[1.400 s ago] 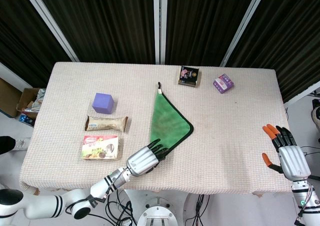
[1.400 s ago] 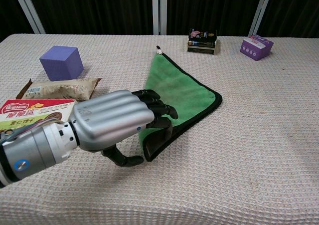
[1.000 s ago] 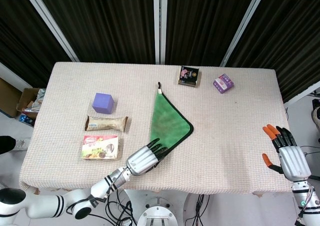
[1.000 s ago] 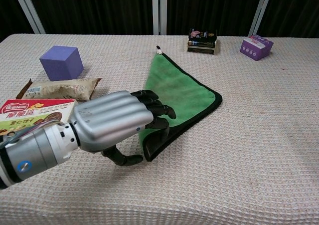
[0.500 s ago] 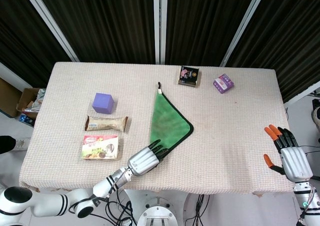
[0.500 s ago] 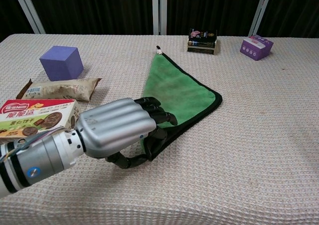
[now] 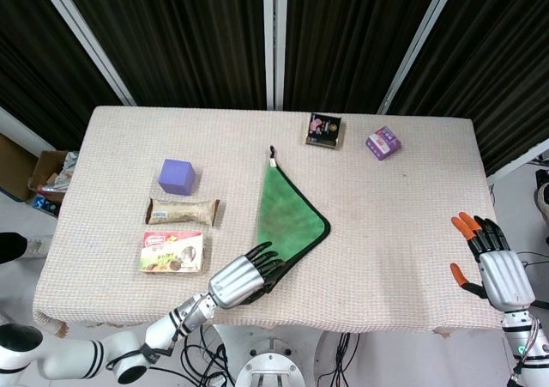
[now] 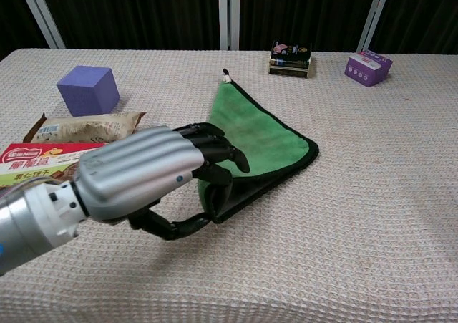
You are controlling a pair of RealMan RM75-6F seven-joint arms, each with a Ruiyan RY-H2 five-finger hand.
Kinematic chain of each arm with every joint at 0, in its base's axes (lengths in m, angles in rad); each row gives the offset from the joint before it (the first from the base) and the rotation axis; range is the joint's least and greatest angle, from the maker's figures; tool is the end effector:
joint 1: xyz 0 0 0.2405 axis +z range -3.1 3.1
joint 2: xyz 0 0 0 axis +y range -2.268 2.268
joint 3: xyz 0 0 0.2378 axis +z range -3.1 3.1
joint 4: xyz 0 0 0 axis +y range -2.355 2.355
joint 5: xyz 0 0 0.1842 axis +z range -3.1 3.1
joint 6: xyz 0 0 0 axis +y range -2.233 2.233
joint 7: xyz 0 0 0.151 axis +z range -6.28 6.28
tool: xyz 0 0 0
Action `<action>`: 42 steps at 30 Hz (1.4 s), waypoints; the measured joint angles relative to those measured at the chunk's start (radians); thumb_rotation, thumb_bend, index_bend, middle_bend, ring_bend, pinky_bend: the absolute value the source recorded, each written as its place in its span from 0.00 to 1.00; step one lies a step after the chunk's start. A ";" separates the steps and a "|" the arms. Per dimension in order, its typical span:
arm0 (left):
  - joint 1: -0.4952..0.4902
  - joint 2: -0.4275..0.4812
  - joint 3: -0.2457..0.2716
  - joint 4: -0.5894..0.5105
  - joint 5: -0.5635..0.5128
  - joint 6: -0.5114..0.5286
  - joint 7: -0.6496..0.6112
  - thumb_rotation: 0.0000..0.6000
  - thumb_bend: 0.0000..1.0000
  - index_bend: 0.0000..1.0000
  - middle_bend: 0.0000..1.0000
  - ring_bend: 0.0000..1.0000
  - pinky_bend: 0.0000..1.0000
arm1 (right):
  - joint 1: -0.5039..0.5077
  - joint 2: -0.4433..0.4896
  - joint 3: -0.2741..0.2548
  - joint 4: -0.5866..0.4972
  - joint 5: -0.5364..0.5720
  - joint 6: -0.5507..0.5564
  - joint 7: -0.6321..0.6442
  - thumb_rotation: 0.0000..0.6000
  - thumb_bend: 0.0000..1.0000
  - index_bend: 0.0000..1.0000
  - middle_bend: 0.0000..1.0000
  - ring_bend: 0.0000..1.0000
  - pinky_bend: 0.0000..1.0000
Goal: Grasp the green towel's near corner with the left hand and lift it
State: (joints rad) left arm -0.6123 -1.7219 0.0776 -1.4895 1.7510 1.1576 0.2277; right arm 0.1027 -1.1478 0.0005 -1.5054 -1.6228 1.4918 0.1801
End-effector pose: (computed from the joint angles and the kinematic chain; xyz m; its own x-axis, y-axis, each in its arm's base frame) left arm -0.0900 0.2056 -0.0475 0.4271 0.2016 0.8814 0.6146 -0.7798 -0.1195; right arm -0.2849 -0.1806 0.1613 0.3130 -0.0545 0.9482 -0.9432 -0.1345 0.3037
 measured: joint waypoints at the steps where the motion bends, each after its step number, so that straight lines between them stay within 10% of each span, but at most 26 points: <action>1: 0.004 0.019 0.010 -0.017 0.006 0.010 -0.014 1.00 0.55 0.66 0.22 0.15 0.10 | 0.000 0.001 0.000 -0.002 -0.001 0.001 -0.002 1.00 0.30 0.11 0.06 0.00 0.04; 11: 0.028 0.163 0.071 -0.132 0.052 0.060 -0.113 1.00 0.55 0.66 0.22 0.15 0.10 | 0.009 -0.003 0.003 -0.009 -0.012 0.000 -0.007 1.00 0.30 0.11 0.06 0.00 0.04; 27: -0.233 0.092 -0.263 0.039 -0.308 -0.314 -0.095 1.00 0.56 0.66 0.22 0.15 0.10 | -0.016 -0.001 -0.001 0.023 0.006 0.026 0.027 1.00 0.30 0.11 0.06 0.00 0.04; 42: -0.454 -0.073 -0.379 0.446 -0.552 -0.541 -0.025 1.00 0.56 0.65 0.22 0.15 0.10 | -0.015 0.019 0.011 -0.004 0.035 0.006 -0.001 1.00 0.30 0.11 0.06 0.00 0.04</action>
State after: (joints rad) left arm -1.0665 -1.7947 -0.3012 -1.0430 1.1989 0.6165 0.2028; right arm 0.0878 -1.1291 0.0119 -1.5090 -1.5875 1.4977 0.1792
